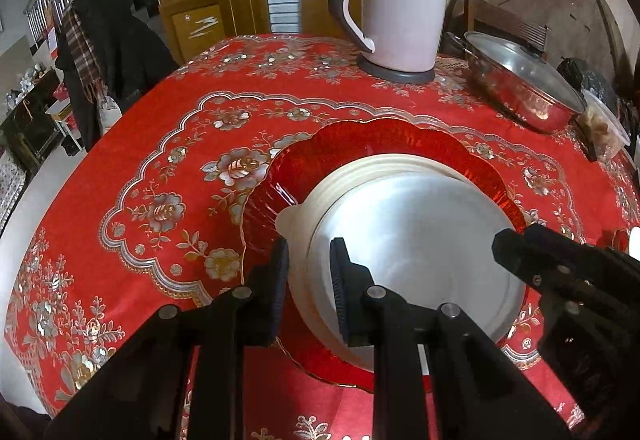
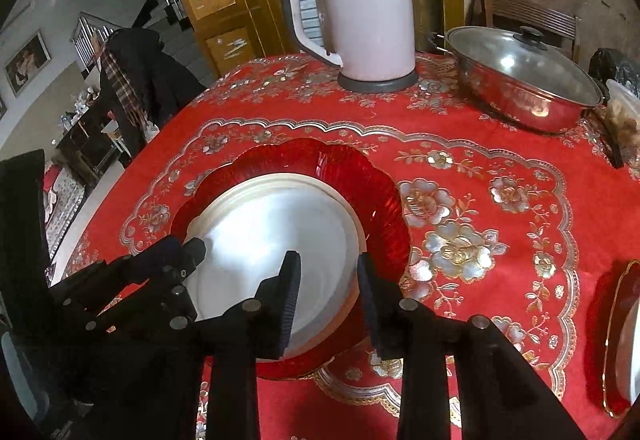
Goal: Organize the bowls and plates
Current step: 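Lower the white plate onto the cream bowl on the red plate with both grippers, then open both grippers and pull back from the plate stack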
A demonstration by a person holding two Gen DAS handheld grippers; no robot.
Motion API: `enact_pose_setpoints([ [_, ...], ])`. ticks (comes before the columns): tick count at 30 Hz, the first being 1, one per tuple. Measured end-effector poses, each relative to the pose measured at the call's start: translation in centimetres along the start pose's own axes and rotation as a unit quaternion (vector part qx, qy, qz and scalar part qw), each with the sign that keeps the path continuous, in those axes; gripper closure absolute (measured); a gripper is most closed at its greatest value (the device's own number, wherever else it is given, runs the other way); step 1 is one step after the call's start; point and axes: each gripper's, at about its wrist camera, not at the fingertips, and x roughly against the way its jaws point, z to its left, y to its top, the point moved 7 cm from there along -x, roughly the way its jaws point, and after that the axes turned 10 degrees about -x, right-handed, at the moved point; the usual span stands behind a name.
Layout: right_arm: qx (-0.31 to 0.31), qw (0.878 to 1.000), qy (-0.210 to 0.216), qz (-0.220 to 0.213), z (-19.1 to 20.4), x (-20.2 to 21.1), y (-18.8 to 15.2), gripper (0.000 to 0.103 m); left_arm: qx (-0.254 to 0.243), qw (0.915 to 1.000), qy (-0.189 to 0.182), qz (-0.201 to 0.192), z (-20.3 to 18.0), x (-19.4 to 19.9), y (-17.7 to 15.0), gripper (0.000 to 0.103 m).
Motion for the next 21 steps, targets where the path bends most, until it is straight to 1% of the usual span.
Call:
enact_pose_setpoints([
  [3,0.001,1.000,-0.001,-0.007,-0.1,0.7,-0.1,0.071,0.000,1.0000,0.001,-0.007,0.0,0.5,-0.1,0.084],
  [7,0.000,1.000,0.003,-0.017,-0.2,1.9,-0.4,0.062,-0.006,0.9998,0.001,-0.021,-0.4,1.7,-0.1,0.084],
  [9,-0.001,1.000,0.004,-0.020,-0.4,2.5,-0.7,0.061,-0.008,0.9995,0.000,-0.029,-0.7,2.4,-0.2,0.076],
  [10,-0.001,1.000,0.003,-0.023,-0.5,2.8,-0.8,0.058,-0.008,0.9993,0.002,-0.036,-0.8,2.9,-0.2,0.063],
  [11,-0.001,1.000,0.002,-0.028,-0.6,3.1,-1.0,0.055,-0.009,0.9990,0.005,-0.044,-1.0,3.4,-0.2,0.052],
  [13,-0.004,0.999,-0.002,-0.040,-1.0,4.1,-1.2,0.044,-0.008,0.9976,0.022,-0.066,-0.9,4.5,-0.2,0.049],
  [14,-0.006,0.999,-0.003,-0.045,-1.2,4.4,-1.3,0.040,-0.007,0.9970,0.022,-0.074,-0.9,5.0,-0.2,0.047],
  [15,-0.007,0.999,-0.004,-0.051,-1.6,4.9,-1.4,0.034,-0.004,0.9967,0.017,-0.080,-1.0,5.4,-0.3,0.045],
  [16,-0.011,0.998,-0.006,-0.058,-2.1,5.6,-1.6,0.029,-0.002,0.9965,0.011,-0.082,-1.1,5.7,-0.4,0.041],
  [18,-0.017,0.998,-0.005,-0.066,-2.8,6.5,-1.9,0.027,0.000,0.9956,0.005,-0.093,-1.5,6.5,-0.6,0.040],
  [20,-0.018,0.996,-0.014,-0.084,-3.5,7.9,-2.3,0.026,-0.006,0.9940,0.010,-0.109,-2.1,7.5,-0.7,0.040],
  [21,-0.016,0.995,-0.017,-0.093,-3.7,8.6,-2.5,0.024,-0.010,0.9930,0.009,-0.117,-2.6,8.0,-0.9,0.040],
])
